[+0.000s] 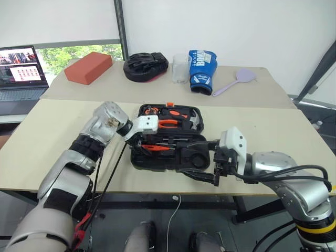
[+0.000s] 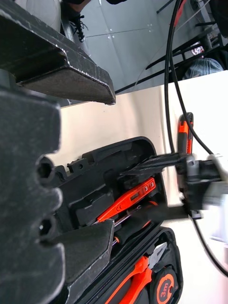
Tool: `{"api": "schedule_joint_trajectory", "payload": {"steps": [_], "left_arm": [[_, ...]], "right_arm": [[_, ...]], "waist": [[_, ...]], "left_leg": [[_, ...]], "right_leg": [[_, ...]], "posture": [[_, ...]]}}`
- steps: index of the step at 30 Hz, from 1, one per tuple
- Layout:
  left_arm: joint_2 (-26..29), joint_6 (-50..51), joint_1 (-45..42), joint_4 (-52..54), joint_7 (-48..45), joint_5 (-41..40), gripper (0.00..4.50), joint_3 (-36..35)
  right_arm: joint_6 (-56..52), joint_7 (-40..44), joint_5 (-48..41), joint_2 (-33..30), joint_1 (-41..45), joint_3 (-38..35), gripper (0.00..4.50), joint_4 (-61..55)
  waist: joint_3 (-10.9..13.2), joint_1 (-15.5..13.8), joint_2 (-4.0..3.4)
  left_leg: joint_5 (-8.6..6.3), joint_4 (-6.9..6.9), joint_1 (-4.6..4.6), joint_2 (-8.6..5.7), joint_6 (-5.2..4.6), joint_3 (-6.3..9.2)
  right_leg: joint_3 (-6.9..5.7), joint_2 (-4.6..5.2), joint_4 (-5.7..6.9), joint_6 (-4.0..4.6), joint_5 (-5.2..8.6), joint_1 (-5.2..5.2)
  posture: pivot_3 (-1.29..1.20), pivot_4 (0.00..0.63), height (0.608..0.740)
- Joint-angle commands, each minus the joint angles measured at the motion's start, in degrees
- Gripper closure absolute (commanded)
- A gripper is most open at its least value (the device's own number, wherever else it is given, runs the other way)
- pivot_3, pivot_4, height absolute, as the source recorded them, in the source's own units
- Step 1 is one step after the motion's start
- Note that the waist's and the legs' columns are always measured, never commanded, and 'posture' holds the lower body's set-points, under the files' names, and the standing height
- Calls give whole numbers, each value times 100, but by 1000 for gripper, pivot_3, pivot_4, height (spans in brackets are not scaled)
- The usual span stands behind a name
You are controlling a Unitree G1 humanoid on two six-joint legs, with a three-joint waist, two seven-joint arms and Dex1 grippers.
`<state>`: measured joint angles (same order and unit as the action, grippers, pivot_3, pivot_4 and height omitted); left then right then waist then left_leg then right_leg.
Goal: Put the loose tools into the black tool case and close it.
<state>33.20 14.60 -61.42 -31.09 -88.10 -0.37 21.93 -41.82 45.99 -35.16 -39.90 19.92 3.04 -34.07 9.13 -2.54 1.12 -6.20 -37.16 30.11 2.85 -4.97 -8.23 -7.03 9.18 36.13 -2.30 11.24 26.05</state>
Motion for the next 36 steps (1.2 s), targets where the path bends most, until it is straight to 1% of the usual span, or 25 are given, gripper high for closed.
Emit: {"api": "schedule_joint_trajectory", "payload": {"steps": [1,2,3,6,7,8,9,10,11,12,15,21,27,30,36], "left_arm": [[155,-257,314,488,220,-554,636,-793],[194,-234,470,570,317,-628,636,-935],[207,-200,610,634,425,-696,1208,-1064],[128,-61,1023,814,603,-1031,2221,-1426],[105,-55,1103,852,637,-1093,2668,-1485],[61,-79,1170,857,729,-1126,2891,-1534],[-28,-42,1248,834,862,-1190,3409,-1603],[-95,-5,1299,823,958,-1232,3702,-1648],[-158,-90,1386,812,1016,-1241,4216,-1659],[-189,-400,1486,757,1066,-1122,4434,-1589],[-244,-1021,1643,614,1164,-859,4434,-1414],[-410,-877,1592,319,1384,-703,4434,-1251],[-517,-656,1513,21,1410,-837,4434,-1329],[-478,-815,1638,-29,1384,-689,4434,-1206],[-511,-874,1620,-379,1517,-617,4434,-1208]], "right_arm": [[67,-5,-70,-21,-24,-119,0,-143],[73,1,-62,-34,-37,-127,0,-138],[78,7,-56,-43,-43,-132,0,-131],[90,36,-62,-64,-51,-160,0,-103],[94,47,-65,-72,-54,-169,0,-95],[96,58,-65,-81,-53,-174,0,-85],[89,69,-67,-87,-37,-172,0,-68],[88,80,-69,-94,-29,-176,0,-54],[80,91,-72,-99,-6,-175,0,-33],[69,104,-77,-104,31,-174,0,-4],[45,136,-93,-118,99,-190,0,56],[1,140,-127,-121,145,-204,0,93],[-29,111,-144,-126,100,-216,0,55],[-33,97,-142,-124,96,-219,0,53],[-34,86,-145,-118,102,-209,0,42]], "waist": [[0,15,0],[0,28,-1],[0,41,-1],[0,36,-1],[0,27,-1],[0,14,-1],[0,0,-1],[0,-15,-1],[0,-31,-1],[0,-38,-2],[0,-32,-2],[0,-30,-2],[0,-24,-2],[0,-21,-2],[0,-17,-2]], "left_leg": [[0,0,-1,0,0,0],[0,0,-2,0,0,0],[0,0,-4,0,0,0],[1,-1,-9,0,-2,0],[1,-6,-8,-1,-2,3],[1,-9,-8,-1,-2,5],[1,-13,-6,-2,-2,7],[-1,-17,-6,-3,-4,8],[-3,-20,-6,-3,-6,8],[-4,-23,-5,-3,-7,8],[-7,-25,-6,-4,-11,4],[-8,-25,-5,-3,-12,0],[-9,-24,-5,-2,-13,-1],[-9,-24,-5,-2,-13,-1],[-9,-24,-7,-2,-13,0]], "right_leg": [[0,0,1,0,0,-1],[0,0,0,-1,-1,-2],[0,0,1,-2,-1,-5],[0,-3,7,-3,-1,-10],[-1,-5,8,-4,-2,-12],[-1,-5,7,-7,-3,-15],[-2,-5,6,-9,-4,-17],[-1,-4,5,-10,-5,-20],[-1,-2,3,-12,-6,-23],[-1,-1,0,-16,-9,-25],[0,3,-6,-12,-9,-27],[0,4,-5,-17,-12,-23],[0,5,-5,-19,-13,-20],[0,5,-5,-19,-13,-20],[1,5,-5,-17,-12,-22]], "posture": [[0,150,718],[0,150,718],[0,150,718],[0,150,718],[0,150,718],[0,150,718],[0,150,718],[0,150,718],[0,150,718],[0,150,718],[0,150,718],[0,150,718],[0,150,718],[0,150,718],[0,150,718]]}}
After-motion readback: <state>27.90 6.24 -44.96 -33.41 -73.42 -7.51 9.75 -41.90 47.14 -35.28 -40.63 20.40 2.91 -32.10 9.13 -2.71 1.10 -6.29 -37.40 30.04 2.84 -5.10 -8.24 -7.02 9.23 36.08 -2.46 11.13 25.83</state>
